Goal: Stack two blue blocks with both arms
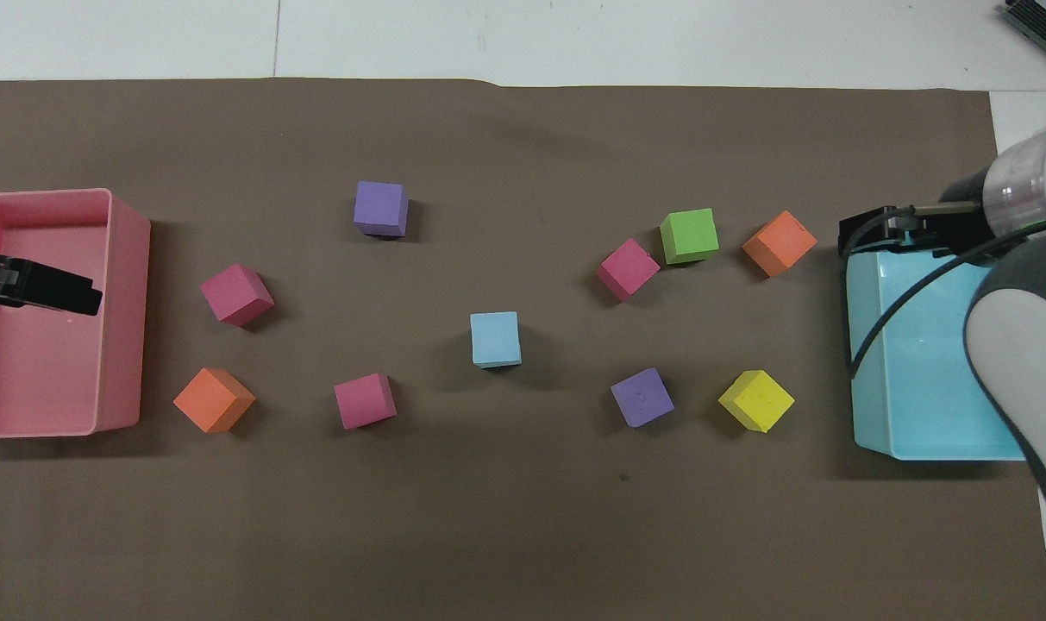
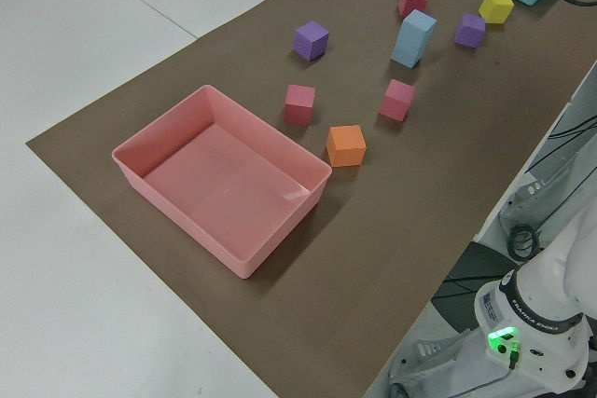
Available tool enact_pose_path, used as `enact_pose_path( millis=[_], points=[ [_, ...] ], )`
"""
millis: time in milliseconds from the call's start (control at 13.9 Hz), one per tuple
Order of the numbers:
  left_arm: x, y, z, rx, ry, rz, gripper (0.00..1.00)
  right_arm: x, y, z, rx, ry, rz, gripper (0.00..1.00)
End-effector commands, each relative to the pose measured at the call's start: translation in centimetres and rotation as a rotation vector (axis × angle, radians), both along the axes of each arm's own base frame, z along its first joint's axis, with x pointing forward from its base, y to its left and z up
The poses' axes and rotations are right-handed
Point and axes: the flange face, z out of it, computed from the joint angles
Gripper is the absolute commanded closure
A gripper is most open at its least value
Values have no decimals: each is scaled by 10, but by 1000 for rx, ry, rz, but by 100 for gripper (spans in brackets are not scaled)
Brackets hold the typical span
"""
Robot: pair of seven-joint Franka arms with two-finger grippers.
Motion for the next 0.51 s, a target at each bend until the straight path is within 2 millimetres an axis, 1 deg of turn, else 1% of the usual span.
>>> enact_pose_path(
  millis=[0,144,289,361,433],
  points=[
    [8,0,-9,-5,-3,-1,0,-19,-17,28,-25,-17,7,0],
    [6,0,-8,-10,-4,4,0,-33,-29,44,-24,-23,9,0],
    [6,-2,-9,-10,-1,-4,0,-41,-45,49,-37,-11,62,0],
    [5,-2,-9,-9,0,-4,0,-46,-49,52,-36,-17,67,0],
    [5,-2,-9,-9,2,-2,0,-45,-48,45,-36,0,74,0]
  ],
)
